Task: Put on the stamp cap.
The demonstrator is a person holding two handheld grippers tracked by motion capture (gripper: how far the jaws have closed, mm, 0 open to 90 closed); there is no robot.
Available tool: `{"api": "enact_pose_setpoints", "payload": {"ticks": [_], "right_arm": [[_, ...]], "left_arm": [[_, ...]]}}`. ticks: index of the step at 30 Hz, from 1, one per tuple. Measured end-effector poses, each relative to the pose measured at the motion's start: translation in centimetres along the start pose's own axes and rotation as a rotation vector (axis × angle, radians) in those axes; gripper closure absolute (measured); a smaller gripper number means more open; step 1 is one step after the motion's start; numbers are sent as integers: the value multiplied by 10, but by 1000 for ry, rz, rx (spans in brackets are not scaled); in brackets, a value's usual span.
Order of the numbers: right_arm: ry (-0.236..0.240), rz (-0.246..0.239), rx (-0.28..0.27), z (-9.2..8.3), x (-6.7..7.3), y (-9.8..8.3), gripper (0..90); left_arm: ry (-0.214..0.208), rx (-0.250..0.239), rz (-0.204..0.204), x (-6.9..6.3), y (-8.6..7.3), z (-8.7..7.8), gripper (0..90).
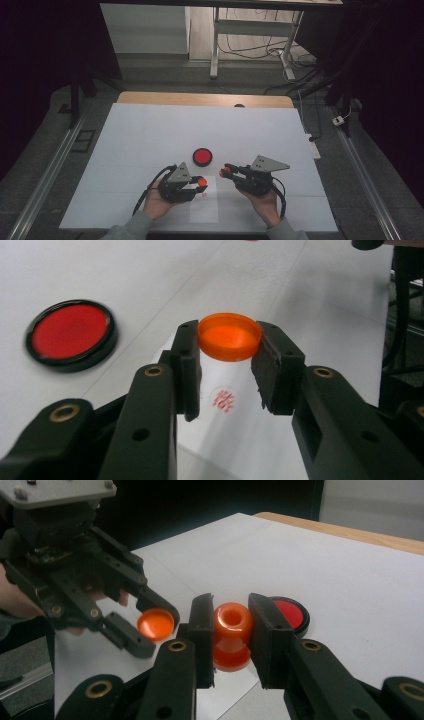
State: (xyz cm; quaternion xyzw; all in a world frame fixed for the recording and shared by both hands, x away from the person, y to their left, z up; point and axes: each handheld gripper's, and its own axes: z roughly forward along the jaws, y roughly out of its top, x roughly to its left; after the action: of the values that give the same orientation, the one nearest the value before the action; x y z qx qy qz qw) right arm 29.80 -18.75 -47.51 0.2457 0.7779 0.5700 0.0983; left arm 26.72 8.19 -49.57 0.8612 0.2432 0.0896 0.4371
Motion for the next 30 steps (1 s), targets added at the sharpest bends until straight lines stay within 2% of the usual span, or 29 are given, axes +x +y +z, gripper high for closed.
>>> {"api": "enact_pose_setpoints", "payload": {"ticks": [13, 30], "right_arm": [[3, -1, -3, 0, 1, 0, 728], [35, -4, 3, 5, 9, 0, 728]], "left_arm": [[-32, 17, 13, -8, 9, 23, 646], [-22, 22, 30, -9, 8, 24, 645]]}}
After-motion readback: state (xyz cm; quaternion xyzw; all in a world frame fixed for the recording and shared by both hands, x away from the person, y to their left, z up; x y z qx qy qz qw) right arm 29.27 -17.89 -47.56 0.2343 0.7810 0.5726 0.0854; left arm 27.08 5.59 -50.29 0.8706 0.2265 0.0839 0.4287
